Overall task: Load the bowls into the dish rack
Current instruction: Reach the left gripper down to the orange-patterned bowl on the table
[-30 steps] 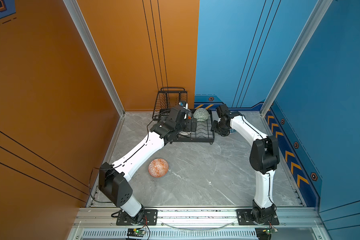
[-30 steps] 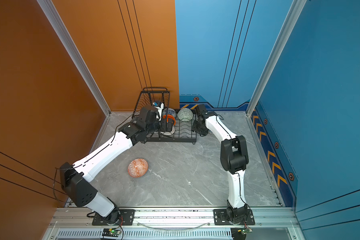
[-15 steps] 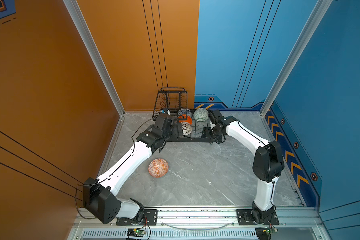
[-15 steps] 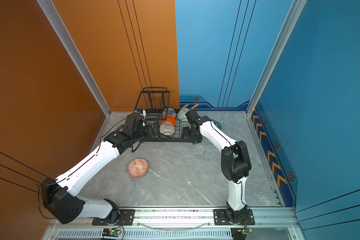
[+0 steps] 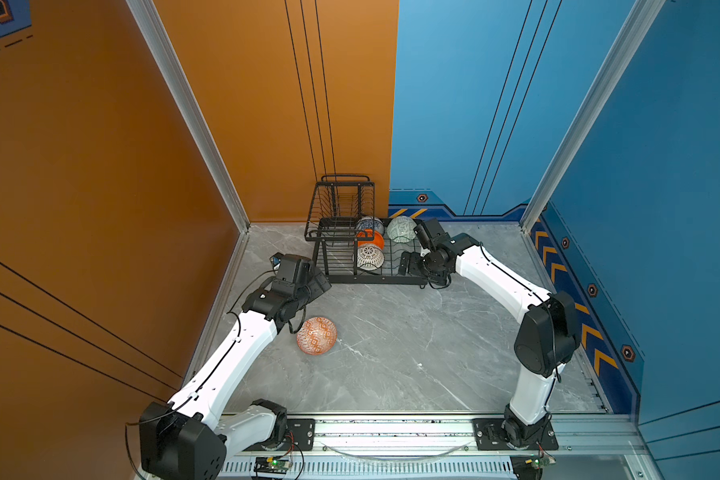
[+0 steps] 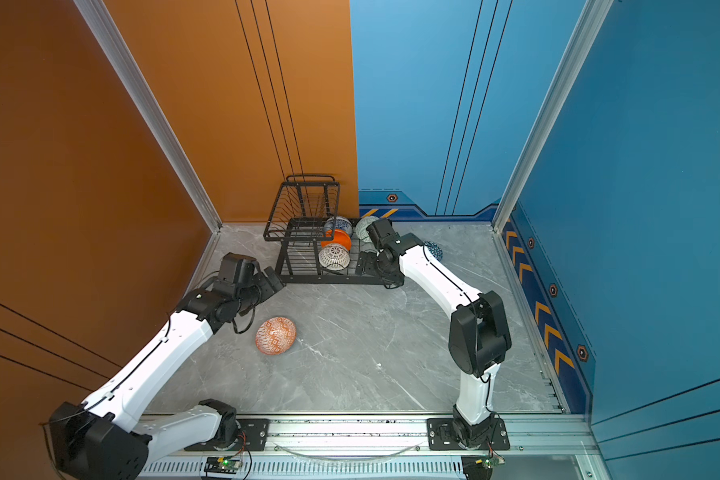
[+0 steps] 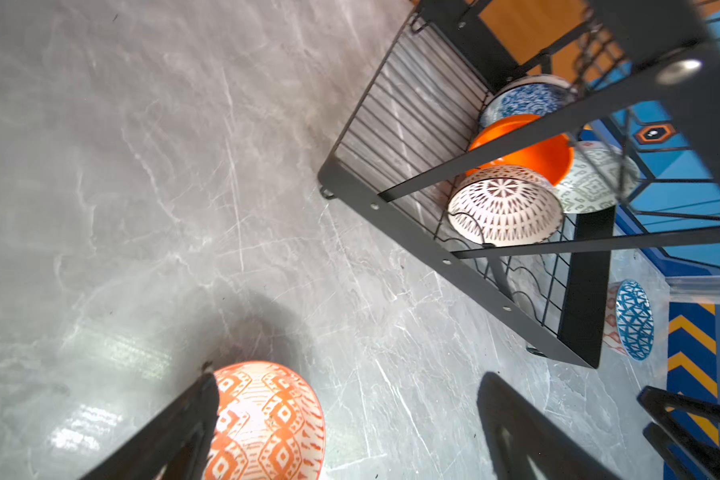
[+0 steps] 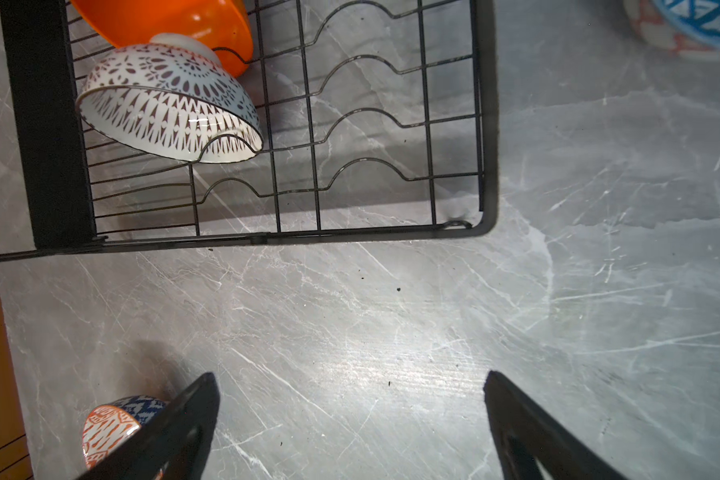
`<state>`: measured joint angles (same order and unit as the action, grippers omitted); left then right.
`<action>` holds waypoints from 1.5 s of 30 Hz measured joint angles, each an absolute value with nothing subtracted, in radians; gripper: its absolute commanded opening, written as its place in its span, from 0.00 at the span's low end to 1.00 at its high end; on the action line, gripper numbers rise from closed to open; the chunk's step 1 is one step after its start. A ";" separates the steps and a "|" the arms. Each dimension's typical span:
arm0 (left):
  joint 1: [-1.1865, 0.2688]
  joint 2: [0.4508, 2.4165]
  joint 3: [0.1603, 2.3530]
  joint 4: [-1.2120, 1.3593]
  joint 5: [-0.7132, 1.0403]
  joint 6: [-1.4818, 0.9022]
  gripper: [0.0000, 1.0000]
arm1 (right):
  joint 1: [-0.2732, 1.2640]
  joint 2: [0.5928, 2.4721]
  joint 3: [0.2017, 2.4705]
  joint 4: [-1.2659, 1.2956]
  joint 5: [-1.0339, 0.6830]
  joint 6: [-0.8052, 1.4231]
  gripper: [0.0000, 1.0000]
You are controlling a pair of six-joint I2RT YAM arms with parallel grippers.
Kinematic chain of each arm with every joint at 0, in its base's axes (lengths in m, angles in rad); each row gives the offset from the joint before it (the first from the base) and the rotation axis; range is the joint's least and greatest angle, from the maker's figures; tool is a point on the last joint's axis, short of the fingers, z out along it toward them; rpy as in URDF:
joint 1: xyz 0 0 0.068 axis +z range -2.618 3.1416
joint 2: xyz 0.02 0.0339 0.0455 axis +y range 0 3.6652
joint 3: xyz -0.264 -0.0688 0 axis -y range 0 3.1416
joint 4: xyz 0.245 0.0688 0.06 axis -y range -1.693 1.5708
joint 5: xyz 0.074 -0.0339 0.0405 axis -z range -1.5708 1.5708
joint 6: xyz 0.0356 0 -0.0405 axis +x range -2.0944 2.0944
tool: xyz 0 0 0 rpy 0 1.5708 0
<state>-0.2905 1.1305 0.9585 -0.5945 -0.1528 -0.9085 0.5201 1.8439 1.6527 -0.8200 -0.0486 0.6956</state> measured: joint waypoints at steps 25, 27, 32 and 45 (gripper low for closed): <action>-0.104 1.213 0.811 -0.802 0.155 -1.034 0.88 | 0.601 1.802 1.684 -0.839 0.091 0.669 1.00; -0.102 1.205 0.796 -0.804 0.163 -1.028 0.79 | 0.598 1.809 1.684 -0.844 0.086 0.669 1.00; -0.092 1.203 0.762 -0.813 0.178 -1.010 0.71 | 0.582 1.816 1.684 -0.857 0.080 0.670 1.00; -0.086 1.234 0.746 -0.814 0.185 -0.982 0.43 | 0.560 1.816 1.684 -0.857 0.064 0.670 1.00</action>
